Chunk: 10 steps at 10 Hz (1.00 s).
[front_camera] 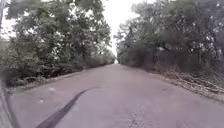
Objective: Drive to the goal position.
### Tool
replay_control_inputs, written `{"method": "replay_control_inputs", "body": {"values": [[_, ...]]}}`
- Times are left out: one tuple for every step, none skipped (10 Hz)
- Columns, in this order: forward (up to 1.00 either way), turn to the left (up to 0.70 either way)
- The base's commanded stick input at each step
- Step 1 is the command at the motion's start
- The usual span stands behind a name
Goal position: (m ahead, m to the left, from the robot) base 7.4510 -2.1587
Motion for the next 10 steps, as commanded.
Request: {"method": "replay_control_inputs", "body": {"values": [[0.7,0.0],[0.7,0.0],[0.7,0.0],[0.7,0.0],[0.7,0.0],[0.7,0.0],[0.7,0.0],[0.7,0.0],[0.7,0.0],[0.7,0.0]]}}
